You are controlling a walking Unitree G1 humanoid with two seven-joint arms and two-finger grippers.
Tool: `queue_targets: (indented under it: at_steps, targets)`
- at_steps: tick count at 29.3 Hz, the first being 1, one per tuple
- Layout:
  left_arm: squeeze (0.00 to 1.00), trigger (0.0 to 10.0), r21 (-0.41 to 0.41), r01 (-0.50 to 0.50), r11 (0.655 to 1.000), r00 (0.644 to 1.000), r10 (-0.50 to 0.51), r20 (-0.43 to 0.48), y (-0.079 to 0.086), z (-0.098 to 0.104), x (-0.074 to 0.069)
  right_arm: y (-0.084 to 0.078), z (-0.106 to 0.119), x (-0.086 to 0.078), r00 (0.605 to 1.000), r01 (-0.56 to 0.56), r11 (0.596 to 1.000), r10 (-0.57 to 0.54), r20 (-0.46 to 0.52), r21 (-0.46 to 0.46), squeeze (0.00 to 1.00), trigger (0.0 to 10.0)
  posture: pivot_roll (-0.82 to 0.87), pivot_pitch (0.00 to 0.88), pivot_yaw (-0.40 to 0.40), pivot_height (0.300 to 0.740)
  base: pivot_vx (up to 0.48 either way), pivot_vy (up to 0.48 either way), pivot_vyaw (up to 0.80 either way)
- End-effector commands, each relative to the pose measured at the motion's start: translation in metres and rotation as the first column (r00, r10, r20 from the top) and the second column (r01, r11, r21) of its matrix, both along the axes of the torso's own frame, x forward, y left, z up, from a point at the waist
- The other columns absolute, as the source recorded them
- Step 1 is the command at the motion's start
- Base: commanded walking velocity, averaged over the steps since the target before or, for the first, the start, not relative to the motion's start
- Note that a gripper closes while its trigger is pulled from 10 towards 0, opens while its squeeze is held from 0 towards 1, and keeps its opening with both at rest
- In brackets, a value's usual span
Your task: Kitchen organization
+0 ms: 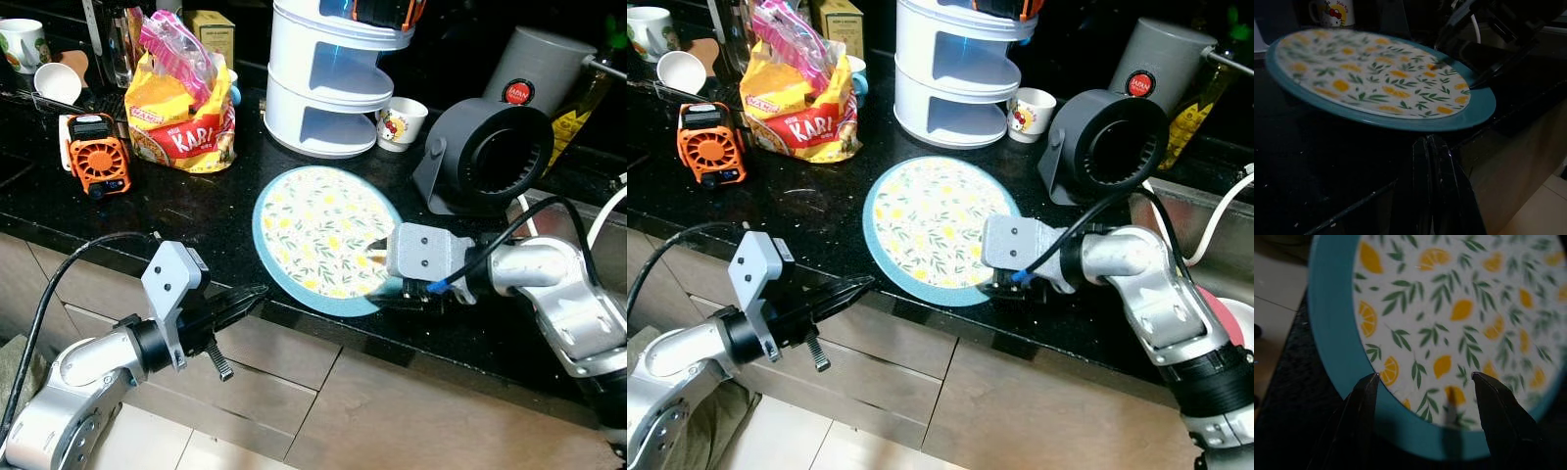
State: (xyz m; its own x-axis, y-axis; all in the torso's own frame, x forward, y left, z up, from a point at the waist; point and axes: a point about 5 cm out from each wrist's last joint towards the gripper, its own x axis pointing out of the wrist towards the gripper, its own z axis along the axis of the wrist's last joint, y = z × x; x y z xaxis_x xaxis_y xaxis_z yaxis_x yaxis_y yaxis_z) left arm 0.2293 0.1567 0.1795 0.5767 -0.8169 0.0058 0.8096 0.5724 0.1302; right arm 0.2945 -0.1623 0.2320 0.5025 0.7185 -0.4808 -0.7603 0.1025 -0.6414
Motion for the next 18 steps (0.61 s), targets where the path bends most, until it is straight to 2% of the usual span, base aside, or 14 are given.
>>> queue_targets:
  at_steps: [1,6,12,17,18]
  targets:
    - [0.00,10.0,-0.003,0.025,1.000,1.000,-0.025,-0.005,-0.005,-0.002,-0.002,0.003,-0.011,-0.001,0.999,-0.007,1.000,0.006,-0.036,-0.027,0.00,10.0,0.15,0.022,-0.111,0.740,0.000,0.000,0.00]
    - [0.00,10.0,0.001,0.029,1.000,1.000,-0.029,-0.006,-0.005,-0.002,-0.002,0.021,-0.020,-0.001,0.999,-0.036,0.998,0.036,0.002,-0.043,0.00,10.0,0.15,0.023,-0.111,0.740,0.000,0.000,0.00]
    - [0.00,10.0,-0.001,0.006,1.000,1.000,-0.006,0.011,-0.004,0.001,-0.001,0.043,-0.031,-0.007,0.995,-0.099,0.995,0.099,0.003,-0.030,0.00,10.0,0.16,0.025,-0.113,0.740,0.000,0.000,0.00]
    - [0.00,10.0,-0.020,-0.056,0.998,0.997,0.056,0.047,0.004,0.008,0.004,0.047,-0.034,-0.006,0.994,-0.105,0.994,0.105,0.012,-0.033,0.00,10.0,0.16,0.029,-0.113,0.740,0.000,0.000,0.00]
    - [0.00,10.0,-0.047,-0.092,0.995,0.994,0.095,0.063,0.011,0.014,0.006,0.047,-0.034,-0.004,0.995,-0.097,0.994,0.098,0.019,-0.040,0.00,10.0,0.16,0.030,-0.114,0.740,0.000,0.000,0.00]
